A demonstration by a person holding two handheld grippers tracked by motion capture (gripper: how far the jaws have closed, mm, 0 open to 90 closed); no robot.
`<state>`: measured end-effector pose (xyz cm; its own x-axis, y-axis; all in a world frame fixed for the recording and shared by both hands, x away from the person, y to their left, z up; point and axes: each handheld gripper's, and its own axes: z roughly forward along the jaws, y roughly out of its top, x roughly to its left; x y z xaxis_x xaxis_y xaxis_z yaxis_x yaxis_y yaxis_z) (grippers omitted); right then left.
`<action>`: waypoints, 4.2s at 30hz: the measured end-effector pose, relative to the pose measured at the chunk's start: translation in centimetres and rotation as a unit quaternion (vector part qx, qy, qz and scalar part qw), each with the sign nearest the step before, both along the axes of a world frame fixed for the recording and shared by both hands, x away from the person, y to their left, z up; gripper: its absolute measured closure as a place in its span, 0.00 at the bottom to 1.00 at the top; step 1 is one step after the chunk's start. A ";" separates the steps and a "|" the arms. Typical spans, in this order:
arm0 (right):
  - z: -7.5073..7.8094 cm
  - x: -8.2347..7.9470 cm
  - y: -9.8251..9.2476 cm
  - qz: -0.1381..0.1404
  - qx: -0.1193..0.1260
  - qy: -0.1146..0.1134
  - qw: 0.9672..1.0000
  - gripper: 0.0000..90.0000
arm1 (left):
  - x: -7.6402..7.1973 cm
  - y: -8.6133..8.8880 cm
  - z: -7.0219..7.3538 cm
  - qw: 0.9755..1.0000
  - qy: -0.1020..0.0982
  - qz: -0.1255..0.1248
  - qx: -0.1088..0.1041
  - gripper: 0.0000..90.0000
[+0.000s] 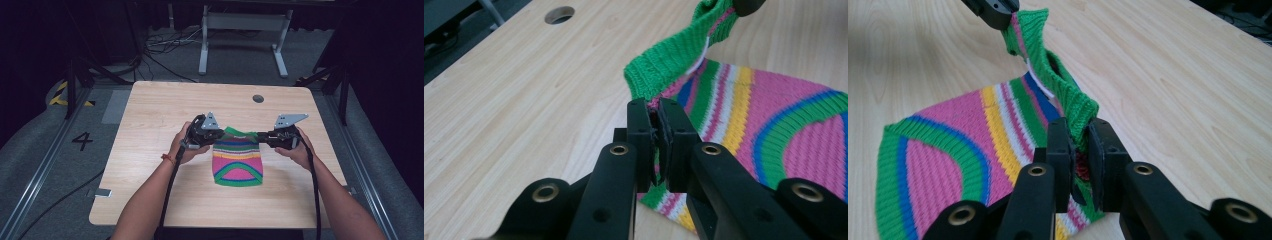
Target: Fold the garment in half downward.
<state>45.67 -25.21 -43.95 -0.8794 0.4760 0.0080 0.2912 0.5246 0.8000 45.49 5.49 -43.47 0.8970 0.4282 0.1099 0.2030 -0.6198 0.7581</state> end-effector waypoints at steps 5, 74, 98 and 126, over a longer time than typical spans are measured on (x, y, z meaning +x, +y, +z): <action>-0.3 -1.1 -0.3 0.012 -0.003 0.002 1.000 0.90 | -1.4 -0.3 -0.1 1.000 -0.006 -0.017 0.012 0.94; -2.3 -7.0 1.1 0.068 -0.041 -0.008 0.997 0.98 | -8.7 -0.8 -2.6 0.993 -0.029 -0.103 0.050 1.00; -4.8 -8.3 0.8 0.100 -0.071 0.037 0.992 0.92 | -8.3 -0.6 -5.4 0.989 0.034 -0.106 0.094 1.00; -2.3 -8.1 0.3 0.047 -0.057 -0.011 0.997 0.86 | -8.0 -0.1 -3.5 0.995 0.028 -0.082 0.053 0.88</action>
